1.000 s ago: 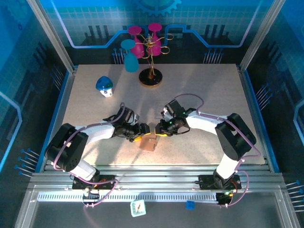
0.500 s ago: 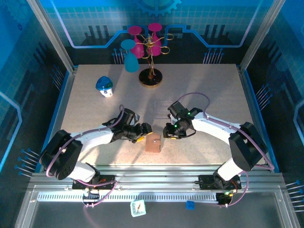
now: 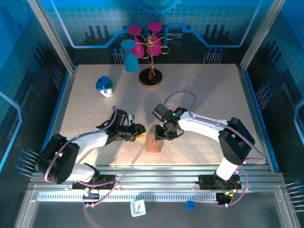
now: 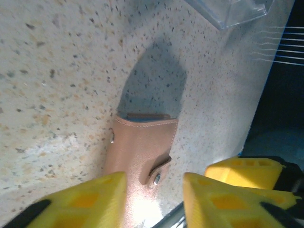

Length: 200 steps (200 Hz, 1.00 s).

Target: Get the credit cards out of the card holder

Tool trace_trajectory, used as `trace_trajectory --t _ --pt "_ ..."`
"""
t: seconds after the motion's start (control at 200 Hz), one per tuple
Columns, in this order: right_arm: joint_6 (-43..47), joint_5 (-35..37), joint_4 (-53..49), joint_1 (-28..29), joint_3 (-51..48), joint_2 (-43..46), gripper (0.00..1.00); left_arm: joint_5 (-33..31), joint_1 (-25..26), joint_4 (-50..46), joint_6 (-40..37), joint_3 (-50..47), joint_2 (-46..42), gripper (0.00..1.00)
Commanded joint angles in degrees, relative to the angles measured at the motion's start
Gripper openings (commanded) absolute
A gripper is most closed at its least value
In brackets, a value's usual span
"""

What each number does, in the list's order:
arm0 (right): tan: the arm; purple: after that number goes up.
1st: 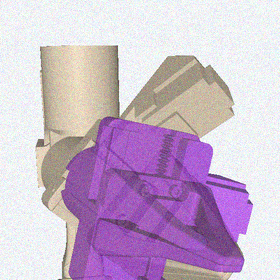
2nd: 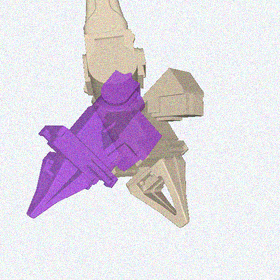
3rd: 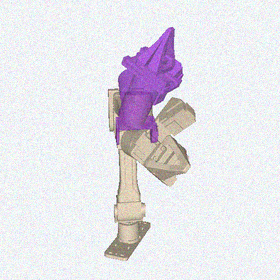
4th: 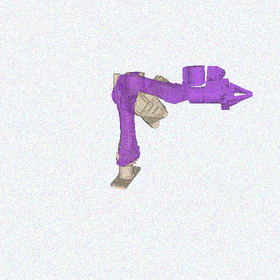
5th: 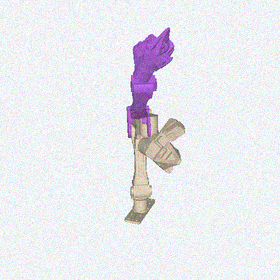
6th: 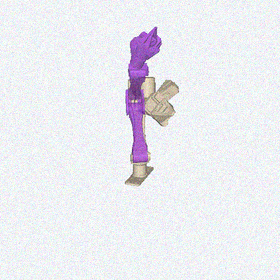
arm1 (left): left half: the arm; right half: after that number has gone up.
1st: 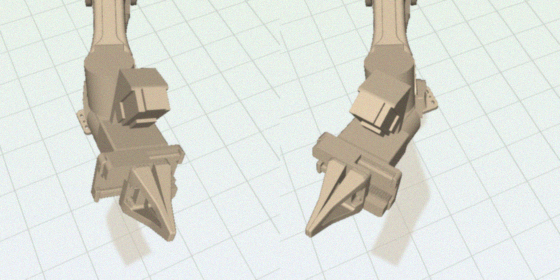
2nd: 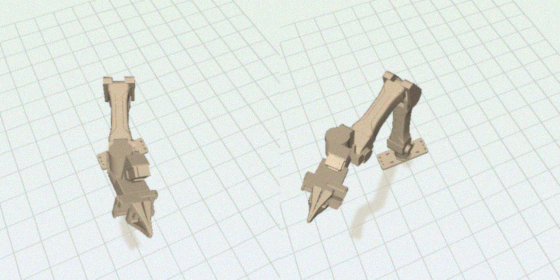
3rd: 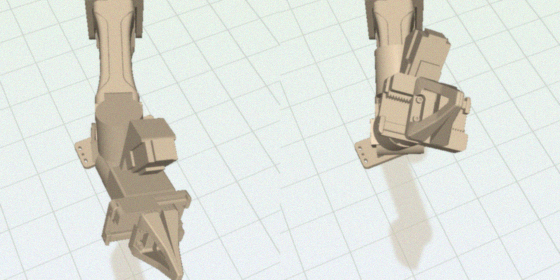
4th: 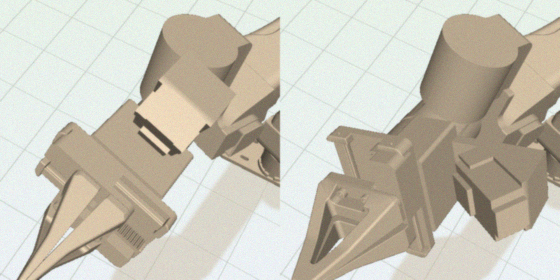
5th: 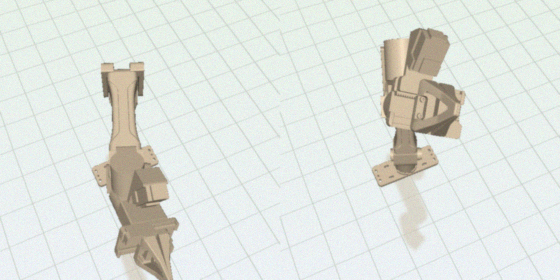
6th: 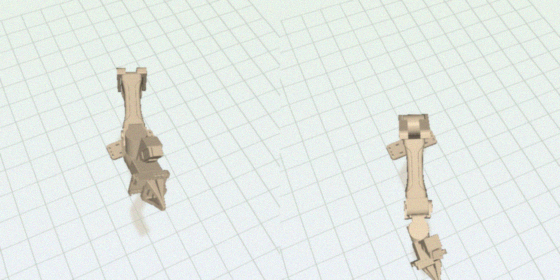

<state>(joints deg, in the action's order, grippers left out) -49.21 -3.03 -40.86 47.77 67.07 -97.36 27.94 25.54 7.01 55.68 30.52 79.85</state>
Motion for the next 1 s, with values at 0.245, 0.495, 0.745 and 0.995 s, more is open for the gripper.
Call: trace_trajectory --t 0.245,0.495,0.745,0.995 --pt "-6.15 3.69 -4.95 5.04 7.6 -7.33 0.32 8.85 -0.6 1.56 0.26 -0.97 6.14 0.09" --pt "-6.73 4.78 -6.69 5.8 10.71 -10.82 0.32 12.74 -1.27 10.21 5.78 -4.17 10.6 0.02" --pt "-6.46 3.58 -5.9 5.71 11.57 -13.55 0.31 14.32 -1.61 16.09 9.06 -6.08 13.97 0.0" --pt "-6.2 4.25 -6.13 5.76 11.14 -15.13 0.29 14.15 -1.99 16.09 9.01 -7.04 12.97 0.0"
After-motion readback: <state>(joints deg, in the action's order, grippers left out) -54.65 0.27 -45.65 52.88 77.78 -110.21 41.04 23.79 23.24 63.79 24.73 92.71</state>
